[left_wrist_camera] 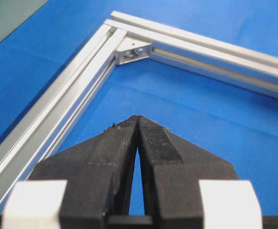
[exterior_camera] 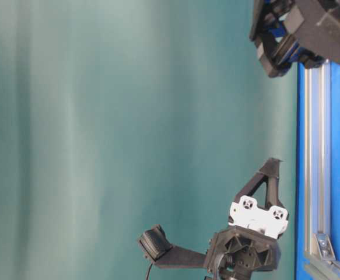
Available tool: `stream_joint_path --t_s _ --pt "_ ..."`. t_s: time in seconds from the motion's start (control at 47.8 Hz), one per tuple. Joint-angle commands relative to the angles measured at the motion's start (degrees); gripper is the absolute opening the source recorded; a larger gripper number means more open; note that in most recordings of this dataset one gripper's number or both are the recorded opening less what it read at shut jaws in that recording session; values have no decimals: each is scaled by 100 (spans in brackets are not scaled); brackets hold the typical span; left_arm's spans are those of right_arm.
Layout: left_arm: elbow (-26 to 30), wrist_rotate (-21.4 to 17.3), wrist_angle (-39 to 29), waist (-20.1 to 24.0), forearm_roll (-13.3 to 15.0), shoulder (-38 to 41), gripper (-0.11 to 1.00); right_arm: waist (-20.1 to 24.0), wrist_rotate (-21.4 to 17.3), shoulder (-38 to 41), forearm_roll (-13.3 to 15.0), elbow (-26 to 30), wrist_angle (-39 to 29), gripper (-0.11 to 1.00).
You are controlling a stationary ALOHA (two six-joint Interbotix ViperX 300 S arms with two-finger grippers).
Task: Insert the wire through the string loop located on the left side.
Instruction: 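Open the right gripper above the black USB cable's plug end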
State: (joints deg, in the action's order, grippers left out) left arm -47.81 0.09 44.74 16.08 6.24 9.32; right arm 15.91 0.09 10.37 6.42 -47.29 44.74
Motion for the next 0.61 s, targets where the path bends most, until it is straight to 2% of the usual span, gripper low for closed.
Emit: stream_joint_path --t_s 0.0,0.105,0.586 --pt "79 18 -246 -35 -79 -237 0 44 -79 -343 -26 53 26 1" --pt "97 26 -422 -35 -88 -246 0 44 -114 -369 -26 62 -79 -1" --pt "44 26 -290 -79 -114 -290 0 44 -457 -396 -26 70 -185 -1"
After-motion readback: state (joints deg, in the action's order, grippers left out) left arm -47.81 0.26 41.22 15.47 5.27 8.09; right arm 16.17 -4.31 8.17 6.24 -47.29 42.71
